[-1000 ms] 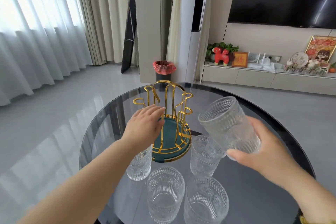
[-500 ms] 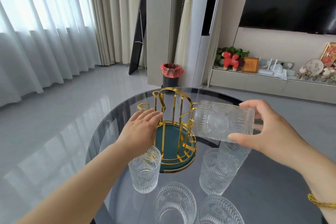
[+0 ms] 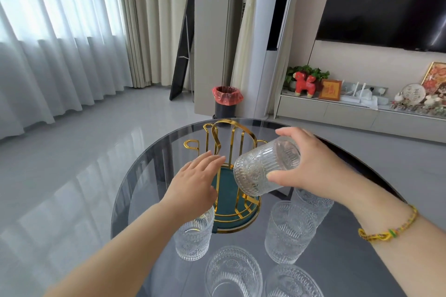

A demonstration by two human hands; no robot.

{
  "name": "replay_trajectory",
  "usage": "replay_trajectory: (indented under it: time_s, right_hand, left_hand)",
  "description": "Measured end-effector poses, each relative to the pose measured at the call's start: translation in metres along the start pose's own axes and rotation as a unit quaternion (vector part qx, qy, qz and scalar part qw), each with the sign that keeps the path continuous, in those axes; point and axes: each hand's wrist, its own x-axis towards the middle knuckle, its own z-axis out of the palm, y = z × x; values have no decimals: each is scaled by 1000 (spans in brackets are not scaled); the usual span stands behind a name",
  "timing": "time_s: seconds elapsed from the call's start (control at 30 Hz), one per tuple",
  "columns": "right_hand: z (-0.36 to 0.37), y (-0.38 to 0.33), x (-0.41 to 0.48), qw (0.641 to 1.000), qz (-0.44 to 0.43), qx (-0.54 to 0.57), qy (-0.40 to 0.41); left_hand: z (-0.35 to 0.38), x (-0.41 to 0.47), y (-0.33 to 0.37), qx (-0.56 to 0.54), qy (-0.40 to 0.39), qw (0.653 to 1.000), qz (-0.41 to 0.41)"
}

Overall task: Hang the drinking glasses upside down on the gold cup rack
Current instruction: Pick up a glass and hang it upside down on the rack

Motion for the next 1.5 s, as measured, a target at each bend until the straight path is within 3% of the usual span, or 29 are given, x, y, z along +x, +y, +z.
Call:
replay_trajectory:
  time_s: [0.43,1.1,1.33,1.5]
  right_hand:
    - [55,3,21,996,77,2,-54]
    - [67,11,25,996,81,-22,-1]
    - [59,25,-9,991,49,96,79]
    - [59,48,-51,971,-14,45,236]
  left_hand:
    - [5,-1,-1,-45,17,999,-16]
    - [7,-1,1,-33,34,999,-13]
    - [2,-1,5,-18,13,1000,-17]
    - [-1,-5,3,22,7,1000,3]
